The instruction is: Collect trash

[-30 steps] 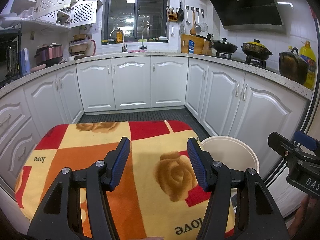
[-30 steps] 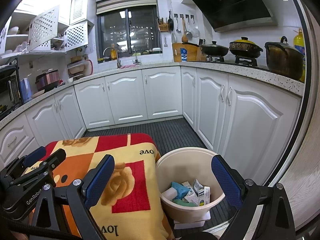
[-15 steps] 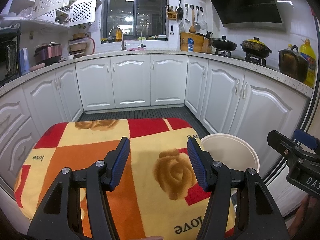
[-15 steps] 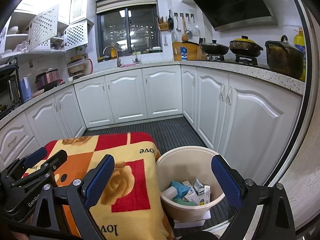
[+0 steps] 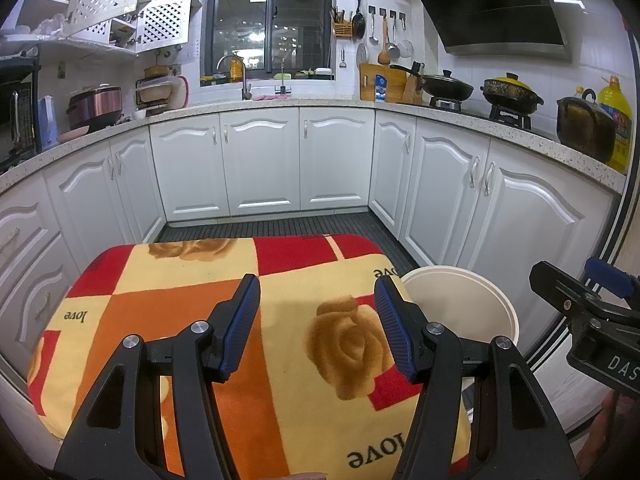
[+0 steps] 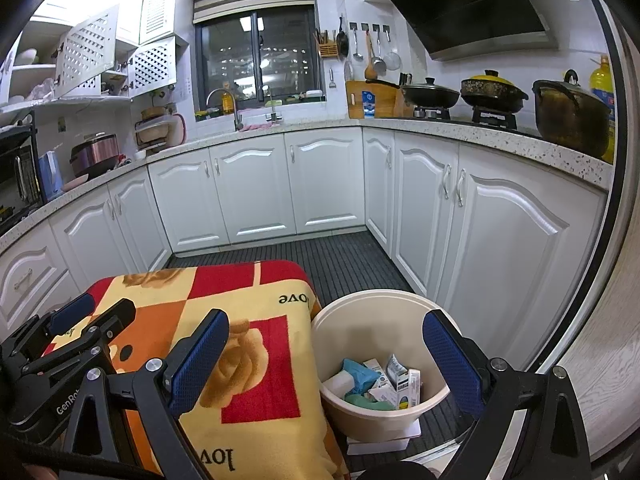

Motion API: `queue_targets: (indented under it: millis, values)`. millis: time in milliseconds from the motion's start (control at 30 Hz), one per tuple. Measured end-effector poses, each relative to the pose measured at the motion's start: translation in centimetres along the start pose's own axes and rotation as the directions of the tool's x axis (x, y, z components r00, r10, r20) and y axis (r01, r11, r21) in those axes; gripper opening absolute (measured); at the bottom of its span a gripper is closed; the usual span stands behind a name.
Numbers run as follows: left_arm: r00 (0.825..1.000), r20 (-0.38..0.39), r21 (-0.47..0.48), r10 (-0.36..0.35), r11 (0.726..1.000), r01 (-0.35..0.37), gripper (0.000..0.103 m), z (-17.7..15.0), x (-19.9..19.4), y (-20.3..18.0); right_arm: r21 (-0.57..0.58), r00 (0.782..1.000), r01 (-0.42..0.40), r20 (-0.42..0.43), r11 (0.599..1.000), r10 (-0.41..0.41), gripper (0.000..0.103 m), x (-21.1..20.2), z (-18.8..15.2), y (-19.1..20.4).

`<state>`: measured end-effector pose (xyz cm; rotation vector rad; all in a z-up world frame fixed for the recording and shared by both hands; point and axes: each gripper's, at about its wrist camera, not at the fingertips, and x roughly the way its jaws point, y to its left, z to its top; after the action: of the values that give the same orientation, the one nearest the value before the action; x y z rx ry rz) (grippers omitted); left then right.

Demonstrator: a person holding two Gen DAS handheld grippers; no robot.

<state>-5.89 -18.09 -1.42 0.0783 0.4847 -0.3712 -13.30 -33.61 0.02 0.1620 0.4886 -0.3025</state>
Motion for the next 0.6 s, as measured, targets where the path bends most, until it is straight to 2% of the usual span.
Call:
queue_targets:
  millis: [600]
  values:
    - [1.000, -0.006, 0.017, 0.001, 1.000, -0.001, 0.058, -0.17, 0.51, -0.27, -0.010, 1.000, 0.003, -0.018, 1.000, -0.003, 0.096, 0.66, 0.04, 0.10]
